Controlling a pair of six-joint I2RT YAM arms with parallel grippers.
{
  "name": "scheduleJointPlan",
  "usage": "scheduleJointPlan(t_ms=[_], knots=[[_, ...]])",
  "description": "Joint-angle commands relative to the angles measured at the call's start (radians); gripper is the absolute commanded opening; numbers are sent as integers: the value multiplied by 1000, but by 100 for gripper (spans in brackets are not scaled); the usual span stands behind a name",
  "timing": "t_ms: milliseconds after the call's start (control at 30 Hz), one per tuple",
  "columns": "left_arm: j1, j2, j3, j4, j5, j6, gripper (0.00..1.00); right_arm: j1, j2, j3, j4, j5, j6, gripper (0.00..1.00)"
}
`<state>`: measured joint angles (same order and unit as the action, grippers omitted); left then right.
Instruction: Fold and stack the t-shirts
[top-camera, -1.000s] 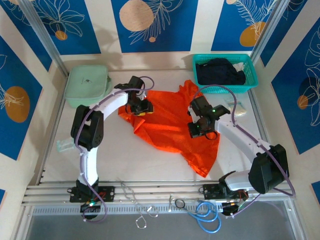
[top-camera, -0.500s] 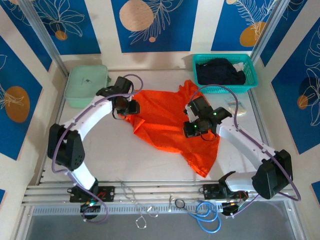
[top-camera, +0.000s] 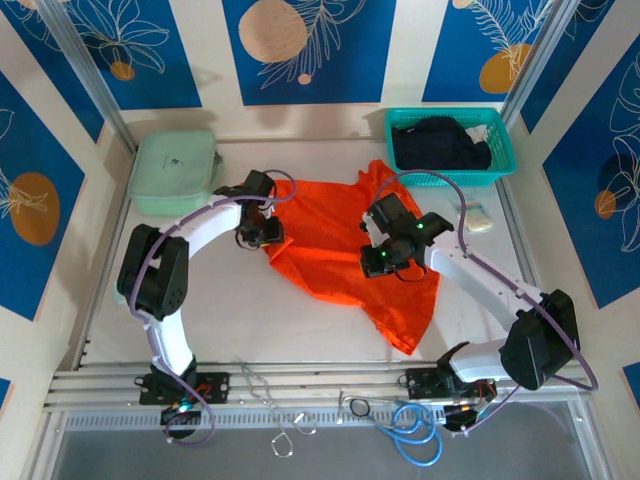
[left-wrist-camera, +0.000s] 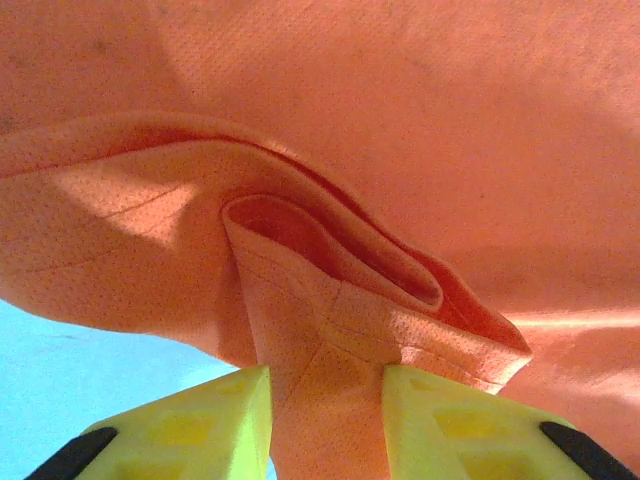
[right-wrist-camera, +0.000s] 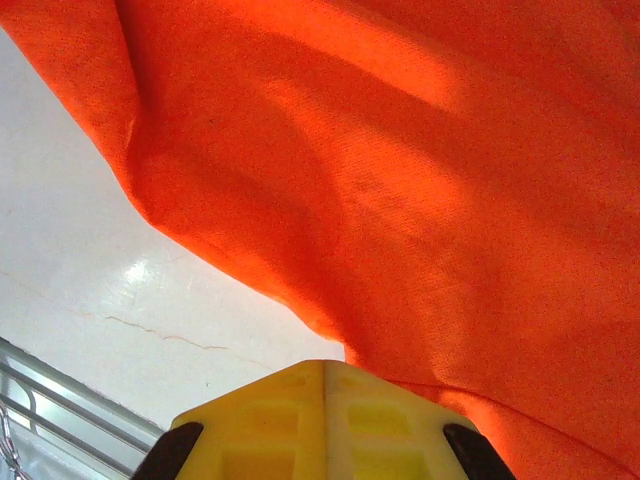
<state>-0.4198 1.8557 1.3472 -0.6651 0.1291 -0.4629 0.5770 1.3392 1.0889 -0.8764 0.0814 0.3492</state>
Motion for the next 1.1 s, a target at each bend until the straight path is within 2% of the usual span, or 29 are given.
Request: scheduleJointPlan(t_ms=[0, 233, 433, 600, 833, 1067], knots=[[11, 33, 23, 18, 0, 10, 36, 9, 14, 19, -25, -18, 17, 0], [11, 81, 56, 24, -19, 27, 39, 21, 32, 28, -24, -23, 13, 0], [11, 74, 56, 49, -15, 18, 15, 35, 71, 37, -10, -48, 7, 0], [12, 21, 39, 56, -19, 2, 5, 45, 140, 39, 48, -86, 47, 0], [12, -121, -19, 26, -44, -18, 6, -19, 316, 84, 237, -112, 159, 0], [11, -243, -117, -23, -81, -34, 12, -95, 590, 264, 243, -112, 189, 0]])
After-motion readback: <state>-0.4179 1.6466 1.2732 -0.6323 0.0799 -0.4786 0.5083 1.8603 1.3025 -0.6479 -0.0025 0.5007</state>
